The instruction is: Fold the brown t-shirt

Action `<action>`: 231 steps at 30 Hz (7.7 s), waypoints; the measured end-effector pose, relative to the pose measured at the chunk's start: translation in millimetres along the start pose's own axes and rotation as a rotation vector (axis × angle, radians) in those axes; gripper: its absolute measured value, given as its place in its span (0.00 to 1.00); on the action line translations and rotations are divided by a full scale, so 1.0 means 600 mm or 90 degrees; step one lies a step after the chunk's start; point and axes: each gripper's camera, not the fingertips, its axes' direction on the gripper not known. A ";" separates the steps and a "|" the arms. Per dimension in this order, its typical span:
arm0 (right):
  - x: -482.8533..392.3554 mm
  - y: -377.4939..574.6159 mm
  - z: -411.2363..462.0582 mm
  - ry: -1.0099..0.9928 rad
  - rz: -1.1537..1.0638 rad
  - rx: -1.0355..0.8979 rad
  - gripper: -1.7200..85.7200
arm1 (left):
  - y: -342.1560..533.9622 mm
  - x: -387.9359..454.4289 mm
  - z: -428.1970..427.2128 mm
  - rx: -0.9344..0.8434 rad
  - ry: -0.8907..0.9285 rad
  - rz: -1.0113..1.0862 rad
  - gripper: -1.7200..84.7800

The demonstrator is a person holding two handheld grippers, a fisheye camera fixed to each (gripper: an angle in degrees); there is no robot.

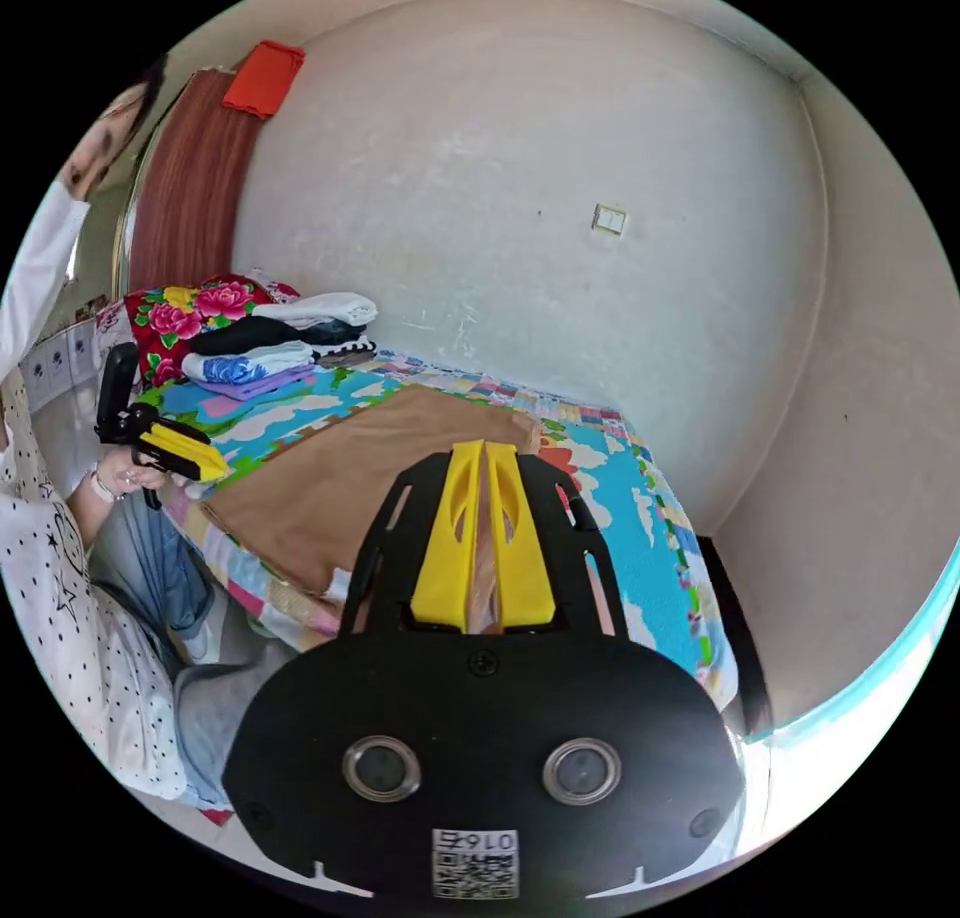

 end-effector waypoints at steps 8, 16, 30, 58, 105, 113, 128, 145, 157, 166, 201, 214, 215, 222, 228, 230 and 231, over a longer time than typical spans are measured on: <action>-0.286 0.145 -0.053 -0.080 -0.043 0.002 0.18 | 0.012 0.103 0.016 -0.132 -0.134 0.150 0.11; -0.442 0.181 -0.118 -0.116 -0.212 0.009 0.18 | 0.018 0.124 0.017 -0.153 -0.177 0.171 0.02; -0.778 0.247 -0.102 0.009 -0.507 -0.075 0.18 | 0.011 0.096 -0.078 -0.146 -0.118 0.146 0.01; -0.793 0.151 -0.229 -0.112 -0.222 -0.137 0.03 | 0.150 0.158 -0.088 -0.078 -0.370 0.298 0.12; -0.834 -0.069 -0.026 0.218 -0.565 -0.289 0.03 | 0.321 -0.274 -0.093 -0.203 -0.057 0.221 0.01; -0.755 -0.245 0.025 -0.077 -0.687 -0.384 0.03 | 0.327 -0.290 -0.095 -0.286 0.007 0.263 0.01; -0.584 -0.535 0.228 -0.413 -0.647 -0.567 0.09 | 0.272 -0.412 -0.013 -0.421 0.238 0.189 0.01; -0.238 -0.899 0.799 -0.634 -0.533 -0.730 0.11 | 0.001 -0.948 0.280 -0.508 0.248 0.012 0.01; -0.138 -0.809 1.076 -0.644 -0.374 -0.888 0.07 | 0.079 -1.048 0.462 -0.558 0.235 -0.095 0.01; -0.094 -0.717 1.027 -0.464 -0.268 -0.837 0.09 | 0.190 -1.052 0.443 -0.539 -0.072 -0.272 0.01; -0.082 0.256 0.062 -0.201 0.105 -0.110 0.18 | 0.753 -0.320 0.267 -0.086 -0.049 -0.347 0.11; -0.071 0.346 0.039 -0.236 0.123 -0.108 0.13 | 0.809 -0.235 0.279 -0.049 -0.043 -0.341 0.02; -0.071 0.347 0.040 -0.237 0.122 -0.110 0.13 | 0.813 -0.229 0.281 -0.050 -0.035 -0.332 0.01; -0.079 0.353 0.042 -0.201 0.110 -0.114 0.04 | 0.836 -0.205 0.276 -0.026 -0.015 -0.340 0.01; -0.077 0.344 0.042 -0.221 0.083 -0.105 0.02 | 0.851 -0.174 0.261 -0.043 -0.030 -0.319 0.01; -0.080 0.340 0.042 -0.221 0.061 -0.116 0.02 | 0.865 -0.160 0.245 -0.046 -0.020 -0.310 0.01; -0.082 0.337 0.044 -0.222 0.043 -0.139 0.02 | 0.869 -0.156 0.241 -0.046 -0.016 -0.308 0.01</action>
